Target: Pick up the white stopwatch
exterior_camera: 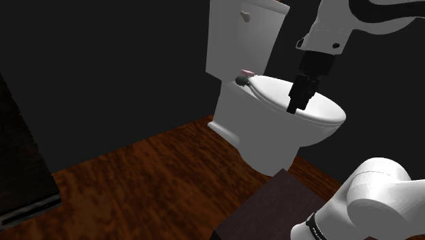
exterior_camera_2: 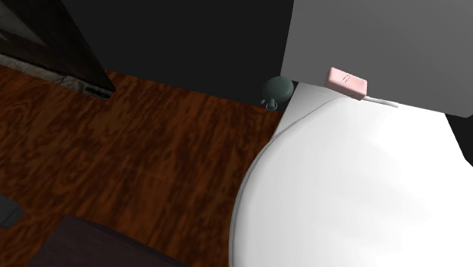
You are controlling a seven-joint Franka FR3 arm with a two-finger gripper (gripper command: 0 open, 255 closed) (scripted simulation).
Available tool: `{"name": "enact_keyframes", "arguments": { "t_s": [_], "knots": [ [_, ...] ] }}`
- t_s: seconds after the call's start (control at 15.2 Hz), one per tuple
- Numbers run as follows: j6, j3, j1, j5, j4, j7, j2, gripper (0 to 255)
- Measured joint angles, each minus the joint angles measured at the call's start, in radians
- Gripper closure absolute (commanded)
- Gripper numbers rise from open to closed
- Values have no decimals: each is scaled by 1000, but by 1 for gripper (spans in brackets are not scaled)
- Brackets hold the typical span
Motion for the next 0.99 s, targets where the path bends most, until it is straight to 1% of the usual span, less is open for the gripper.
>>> {"name": "enact_keyframes", "arguments": {
  "t_s": [0.13,0.4,0.73,0.99],
  "knots": [
    [15,-3,-3,-8,-1,-5,11,0],
    [126,-9,-21,-53,2,-19,95,0],
    [271,-22,-47,-116,32,-31,222,0],
    [377,-30,-67,-161,83,-30,339,0]
  ]
}}
